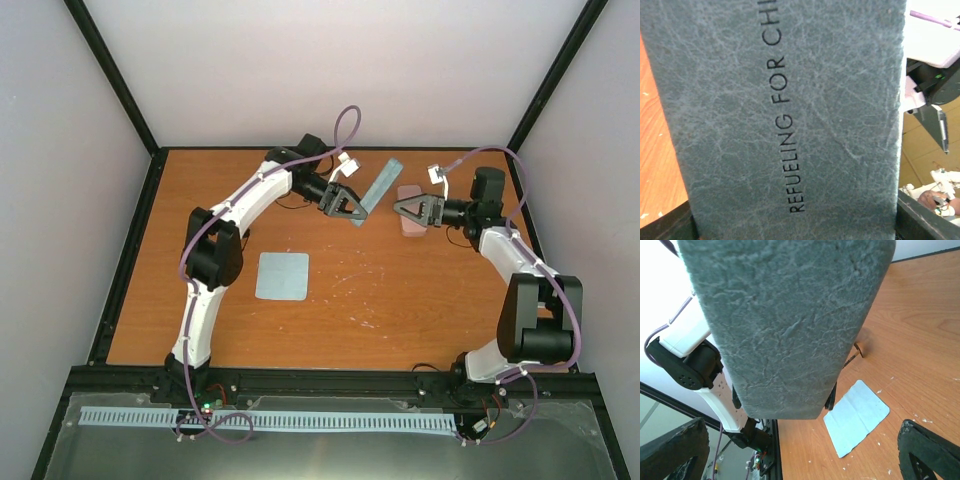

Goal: Organize the sunglasses
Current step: Pick up the sunglasses case at the center of the board, then open the sunglasses case.

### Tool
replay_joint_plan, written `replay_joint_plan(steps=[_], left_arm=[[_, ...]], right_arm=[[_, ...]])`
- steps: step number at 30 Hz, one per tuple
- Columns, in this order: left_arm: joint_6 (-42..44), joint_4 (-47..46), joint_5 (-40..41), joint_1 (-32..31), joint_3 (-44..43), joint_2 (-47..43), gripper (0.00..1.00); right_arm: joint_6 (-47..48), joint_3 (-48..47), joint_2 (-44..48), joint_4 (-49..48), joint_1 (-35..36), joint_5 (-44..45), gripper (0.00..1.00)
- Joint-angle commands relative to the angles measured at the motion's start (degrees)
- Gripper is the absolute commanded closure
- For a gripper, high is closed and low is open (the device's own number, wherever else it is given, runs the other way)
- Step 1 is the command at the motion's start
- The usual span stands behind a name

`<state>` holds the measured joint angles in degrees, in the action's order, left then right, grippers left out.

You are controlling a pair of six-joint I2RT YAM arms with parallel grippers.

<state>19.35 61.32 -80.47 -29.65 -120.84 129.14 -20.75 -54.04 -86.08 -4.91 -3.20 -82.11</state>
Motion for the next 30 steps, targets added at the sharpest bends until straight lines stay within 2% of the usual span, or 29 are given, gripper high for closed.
replay_joint_plan(steps=[1, 6, 11, 13, 16, 17, 30], left_arm=[[2.7, -1.3, -8.0, -0.6, -3.2, -2.4, 0.54], [2.8, -1.3, -9.9, -1.6, -4.4, -1.4, 0.54], [2.6, -1.3, -9.2, -2.5, -5.8, -0.9, 0.53], [2.1, -1.7, -8.7, -2.6, -5.9, -1.0, 0.53], [1.6, -1.8, -7.7, -2.6, -5.9, -1.0, 0.53], [1.4, -2.0, -7.5, -2.5, -5.9, -1.0, 0.53], [-0.8, -3.5, -3.2, -2.5, -5.9, 0.3, 0.56]], right_arm=[[-1.7, -2.3, -1.0, -4.1, 1.4, 0.1, 0.00], [-16.8, -1.4, -2.7, -22.5, 3.2, 3.1, 0.00], [-33.2, 1.0, -5.5, -45.3, 5.7, 8.6, 0.00], [-42.6, 2.2, -7.7, -58.9, 6.2, 10.3, 0.00], [-59.1, 3.4, -12.4, -85.1, 6.4, 12.9, 0.00], [-63.7, 3.4, -14.1, -90.3, 6.5, 13.6, 0.00], [-65.0, 4.3, -12.4, -91.2, 8.8, 10.9, 0.00]])
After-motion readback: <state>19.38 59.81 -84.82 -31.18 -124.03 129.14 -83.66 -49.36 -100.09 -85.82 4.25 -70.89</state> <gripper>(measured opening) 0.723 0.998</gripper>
